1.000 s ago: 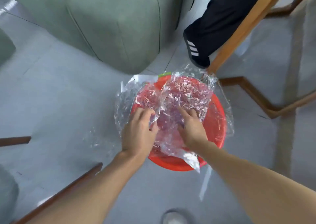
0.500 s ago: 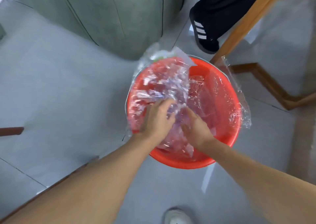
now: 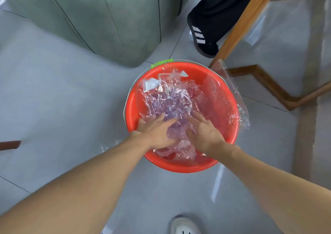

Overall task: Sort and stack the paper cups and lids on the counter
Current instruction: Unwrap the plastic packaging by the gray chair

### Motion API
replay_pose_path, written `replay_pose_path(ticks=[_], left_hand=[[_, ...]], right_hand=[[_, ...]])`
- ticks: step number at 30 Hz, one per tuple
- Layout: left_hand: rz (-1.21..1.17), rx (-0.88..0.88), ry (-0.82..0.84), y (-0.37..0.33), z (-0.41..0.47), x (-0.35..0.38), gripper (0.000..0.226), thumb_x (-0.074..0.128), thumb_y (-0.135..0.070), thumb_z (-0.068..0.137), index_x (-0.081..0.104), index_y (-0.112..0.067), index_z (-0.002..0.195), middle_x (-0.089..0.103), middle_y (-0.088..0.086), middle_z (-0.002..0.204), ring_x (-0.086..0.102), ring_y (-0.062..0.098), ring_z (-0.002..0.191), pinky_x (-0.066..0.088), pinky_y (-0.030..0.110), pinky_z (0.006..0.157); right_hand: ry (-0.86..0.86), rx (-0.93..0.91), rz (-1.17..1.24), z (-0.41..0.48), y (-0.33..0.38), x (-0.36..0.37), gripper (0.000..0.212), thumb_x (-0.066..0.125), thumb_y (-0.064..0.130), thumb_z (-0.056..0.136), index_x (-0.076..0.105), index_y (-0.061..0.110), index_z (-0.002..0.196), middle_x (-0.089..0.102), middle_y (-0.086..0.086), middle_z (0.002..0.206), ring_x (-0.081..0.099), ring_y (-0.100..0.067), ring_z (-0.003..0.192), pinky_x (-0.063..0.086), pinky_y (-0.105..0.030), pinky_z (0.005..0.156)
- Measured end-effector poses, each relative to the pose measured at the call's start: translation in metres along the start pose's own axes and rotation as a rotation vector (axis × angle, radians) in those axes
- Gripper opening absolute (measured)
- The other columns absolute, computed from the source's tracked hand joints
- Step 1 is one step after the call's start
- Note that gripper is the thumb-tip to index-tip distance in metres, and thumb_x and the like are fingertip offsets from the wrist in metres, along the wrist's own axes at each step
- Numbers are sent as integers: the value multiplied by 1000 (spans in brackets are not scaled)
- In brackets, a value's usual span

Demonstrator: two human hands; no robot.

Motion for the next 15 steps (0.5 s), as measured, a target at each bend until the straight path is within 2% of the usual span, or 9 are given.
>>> replay_pose_path(ticks=[2, 4, 8, 10, 13, 15], left_hand=[[34, -25, 32, 5, 5, 10, 89, 46, -81, 84, 5, -52, 157, 1, 2, 171, 9, 34, 156, 7, 67, 118], [28, -30, 15, 7, 4, 11, 89, 44, -82, 83, 7, -49, 157, 3, 2, 171, 9, 31, 156, 6, 66, 119], [-106, -19, -206, 9, -17, -14, 81, 47, -75, 86, 27, -40, 156, 20, -2, 169, 24, 20, 153, 13, 57, 120], [-135, -8, -263, 9, -38, -32, 77, 52, -70, 88, 33, -36, 155, 28, -6, 166, 27, 17, 151, 19, 54, 120], [-201, -21, -344, 14, -81, -67, 71, 57, -63, 91, 41, -29, 152, 41, -3, 159, 39, 20, 145, 30, 49, 117], [-276, -63, -406, 23, -119, -95, 60, 58, -57, 92, 51, -28, 144, 55, 0, 147, 51, 25, 134, 38, 43, 109]], right_hand=[[98, 77, 36, 4, -9, 12, 56, 42, 34, 98, 24, 34, 151, 11, 10, 161, 22, -30, 146, 24, -50, 116], [118, 81, 46, 4, -7, 15, 58, 43, 35, 97, 22, 34, 152, 11, 10, 161, 22, -28, 146, 24, -49, 117], [18, 62, 2, -11, 17, -5, 60, 45, 39, 96, 24, 31, 151, 16, 7, 160, 25, -29, 142, 25, -55, 114], [-44, 47, -73, -24, 35, -24, 58, 44, 41, 95, 26, 30, 149, 21, 5, 158, 26, -31, 140, 23, -57, 111], [-111, 14, -103, -46, 73, -57, 56, 44, 42, 95, 30, 28, 148, 27, 5, 156, 29, -31, 138, 25, -56, 109], [-143, -33, -83, -64, 108, -81, 55, 46, 40, 95, 33, 24, 146, 32, 3, 153, 31, -30, 136, 27, -55, 108]])
Point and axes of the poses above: each hand's wrist, its own z-axis towards the middle knuckle, its own x-axis out of the palm, y = z × x, the point moved 6 cm from there along z, towards the middle knuckle
